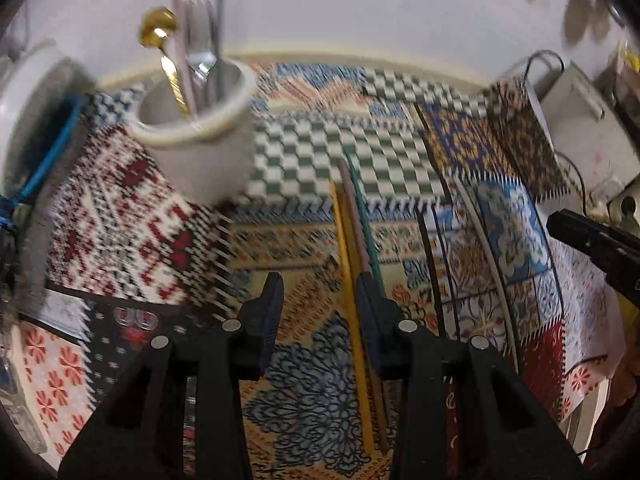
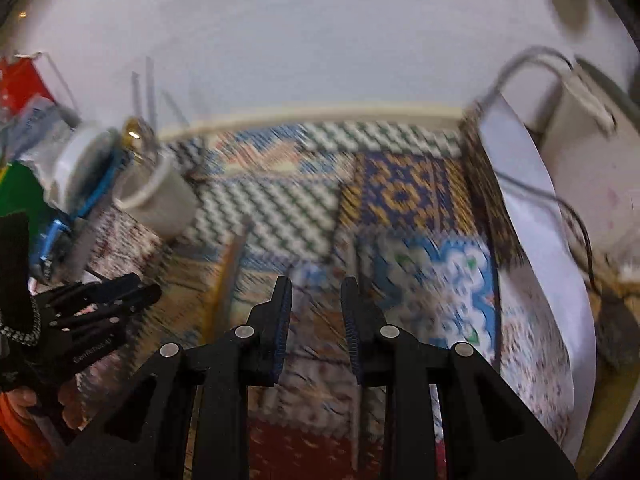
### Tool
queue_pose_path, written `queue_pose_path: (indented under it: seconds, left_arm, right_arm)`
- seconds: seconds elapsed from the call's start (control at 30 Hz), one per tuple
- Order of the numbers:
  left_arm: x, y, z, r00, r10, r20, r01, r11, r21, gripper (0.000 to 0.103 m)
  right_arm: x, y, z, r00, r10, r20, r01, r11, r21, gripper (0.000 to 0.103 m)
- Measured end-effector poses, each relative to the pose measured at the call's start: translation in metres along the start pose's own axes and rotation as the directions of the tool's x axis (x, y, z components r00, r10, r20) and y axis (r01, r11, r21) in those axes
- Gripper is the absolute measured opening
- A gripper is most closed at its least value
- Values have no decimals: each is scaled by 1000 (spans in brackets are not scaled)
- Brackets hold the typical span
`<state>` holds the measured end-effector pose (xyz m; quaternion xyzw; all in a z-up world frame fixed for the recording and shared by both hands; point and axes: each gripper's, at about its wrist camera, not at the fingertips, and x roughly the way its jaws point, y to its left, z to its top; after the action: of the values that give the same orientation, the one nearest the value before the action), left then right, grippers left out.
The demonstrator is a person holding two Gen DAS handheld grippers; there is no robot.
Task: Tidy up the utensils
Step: 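Grasp a teal chopstick with the left tool while the right tool grasps a dark chopstick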
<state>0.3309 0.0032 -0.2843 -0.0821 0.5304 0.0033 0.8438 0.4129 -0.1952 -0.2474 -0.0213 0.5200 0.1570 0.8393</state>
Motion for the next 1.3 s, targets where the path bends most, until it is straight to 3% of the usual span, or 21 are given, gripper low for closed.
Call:
queue_pose_path:
  seconds: [0.13,0.43,0.6,1.0,1.3]
  left_arm:
    - [20,-15,-8,998,-27,-51,28,999,24,37]
    - [37,-40,-8,992,-98,-85,104,992,68,37]
    - [47,-44,-3,989,-106,-99,114,990,77,26]
    - [56,-39,17,993,-85,-78,91,993,79,25]
    - [68,-43,39,993,-63,-105,73,993,93,21]
  right_arm:
    - [15,-22,-17,998,-26,-65,30,998,48,23]
    - [39,-39,-40,989,-21,-149,37,994,104,23]
    - [45,-43,-43,987,-19,-159,36,994,107,23]
    - [55,-40,-43,987,5,-162,9,996,87,23]
    - [62,-44,-34,989,4,-151,10,996,94,23]
